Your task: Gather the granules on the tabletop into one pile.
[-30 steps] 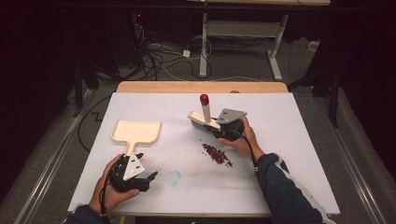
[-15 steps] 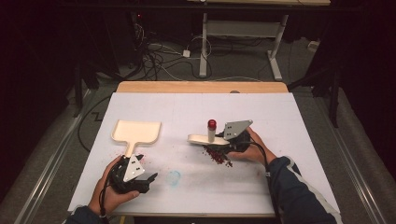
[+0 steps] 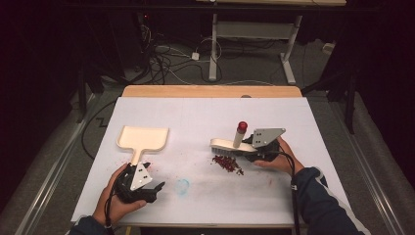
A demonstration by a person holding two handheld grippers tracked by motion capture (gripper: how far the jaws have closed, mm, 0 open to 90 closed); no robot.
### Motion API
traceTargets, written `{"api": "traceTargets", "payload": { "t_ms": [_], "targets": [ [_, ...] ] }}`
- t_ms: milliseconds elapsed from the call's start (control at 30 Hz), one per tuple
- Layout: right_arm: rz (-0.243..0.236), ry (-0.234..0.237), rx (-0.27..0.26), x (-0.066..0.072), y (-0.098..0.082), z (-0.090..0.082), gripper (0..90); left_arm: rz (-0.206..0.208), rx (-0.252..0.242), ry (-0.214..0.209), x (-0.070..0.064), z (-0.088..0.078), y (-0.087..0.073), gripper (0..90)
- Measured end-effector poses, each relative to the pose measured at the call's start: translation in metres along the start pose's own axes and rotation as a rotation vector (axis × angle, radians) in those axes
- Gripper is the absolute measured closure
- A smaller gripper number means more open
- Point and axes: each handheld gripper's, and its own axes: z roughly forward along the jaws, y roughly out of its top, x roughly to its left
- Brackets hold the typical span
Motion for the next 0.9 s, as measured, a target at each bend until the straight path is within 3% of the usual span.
{"api": "traceTargets", "payload": {
  "t_ms": [100, 133, 300, 400, 533, 567, 633, 667, 900],
  "targets": [
    [-0.002, -0.033, 0.005, 0.0, 0.002, -0.004, 67.3, 0.003, -0.003, 0.004, 0.0, -0.001, 0.0, 20.9],
    [0.02, -0.036, -0.02, 0.0, 0.004, -0.009, 67.4, 0.003, -0.003, 0.002, 0.0, -0.001, 0.0, 20.9],
    [0.052, -0.012, -0.075, 0.006, 0.011, -0.022, 67.3, 0.01, -0.004, 0.005, -0.001, -0.002, 0.0, 20.9],
    [0.077, 0.053, -0.12, 0.017, 0.015, -0.036, 67.3, 0.013, -0.005, 0.003, -0.001, -0.003, 0.0, 20.9],
    [0.081, 0.138, -0.133, 0.03, 0.015, -0.042, 67.3, 0.018, -0.006, 0.004, -0.002, -0.003, 0.0, 20.9],
    [0.08, 0.191, -0.119, 0.04, 0.014, -0.041, 67.3, 0.018, -0.007, 0.004, -0.002, -0.004, 0.0, 20.9],
    [0.077, 0.209, -0.11, 0.044, 0.013, -0.039, 67.3, 0.02, -0.007, 0.006, -0.002, -0.004, 0.001, 20.9],
    [0.061, 0.254, -0.082, 0.052, 0.013, -0.034, 67.3, 0.02, -0.008, 0.005, -0.002, -0.004, 0.001, 20.9],
    [0.059, 0.312, -0.017, 0.05, 0.005, -0.012, 67.5, 0.026, 0.003, -0.003, -0.002, -0.001, 0.001, 20.9]
  ]
}}
